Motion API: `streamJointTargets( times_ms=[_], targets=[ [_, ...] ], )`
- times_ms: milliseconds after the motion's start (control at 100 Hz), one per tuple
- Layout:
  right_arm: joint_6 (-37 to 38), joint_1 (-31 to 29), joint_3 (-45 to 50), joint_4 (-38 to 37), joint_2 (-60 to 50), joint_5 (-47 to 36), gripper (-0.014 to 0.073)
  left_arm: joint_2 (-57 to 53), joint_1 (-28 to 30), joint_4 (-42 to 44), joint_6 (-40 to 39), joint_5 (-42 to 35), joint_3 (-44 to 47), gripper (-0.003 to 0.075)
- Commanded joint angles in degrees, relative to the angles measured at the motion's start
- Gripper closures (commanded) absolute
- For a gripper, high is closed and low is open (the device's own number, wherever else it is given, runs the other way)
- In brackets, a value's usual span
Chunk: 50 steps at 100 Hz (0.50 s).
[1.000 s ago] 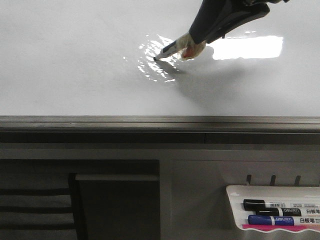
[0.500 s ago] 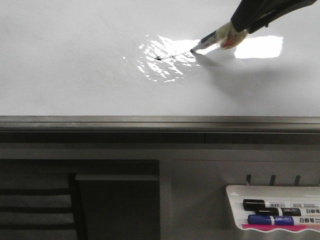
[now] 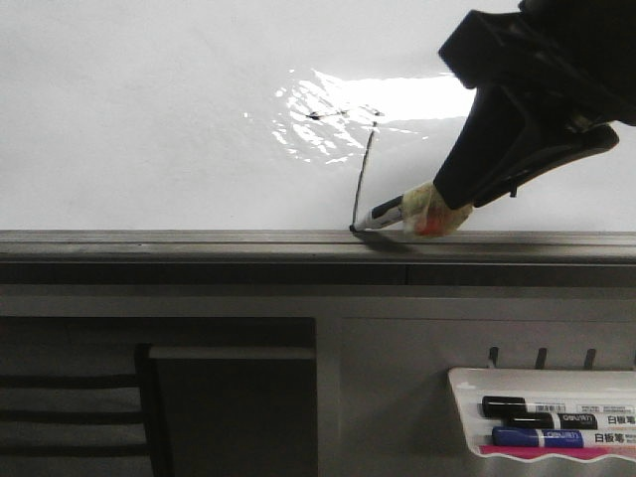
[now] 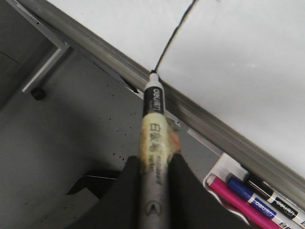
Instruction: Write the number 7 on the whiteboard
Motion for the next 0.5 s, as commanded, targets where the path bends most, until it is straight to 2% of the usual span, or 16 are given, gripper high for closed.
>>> streamJointTargets(
  times_ms=[0, 140, 290, 430, 490],
  targets=[
    [0.4, -0.23, -2.69, -0.45, -2.08, -5.55, 0.0608, 0.28, -0.15, -1.63, 0.07, -3.92, -1.65, 0.0406],
    [0.17, -0.1, -5.08, -0.23, -4.27, -4.37, 0.0608, 3.15, -3.54, -2.58, 2.41, -0.75, -4.44, 0.0406],
    [-2.28, 1.5, -7.78, -0.23, -6.12, 0.04, 0.0608, 9.49, -11.02, -3.43, 8.05, 1.02, -9.3, 0.0406],
    [-20.51, 4.29, -10.81, -0.23, -6.96, 11.09, 0.0608, 16.89, -18.21, -3.31, 12.65, 1.91, -14.96, 0.0406],
    [-24.95, 4.96, -11.31, -0.23, -7.18, 13.77, 0.0608, 20.39, -20.58, -3.31, 14.58, 2.71, -17.38, 0.0406]
  ],
)
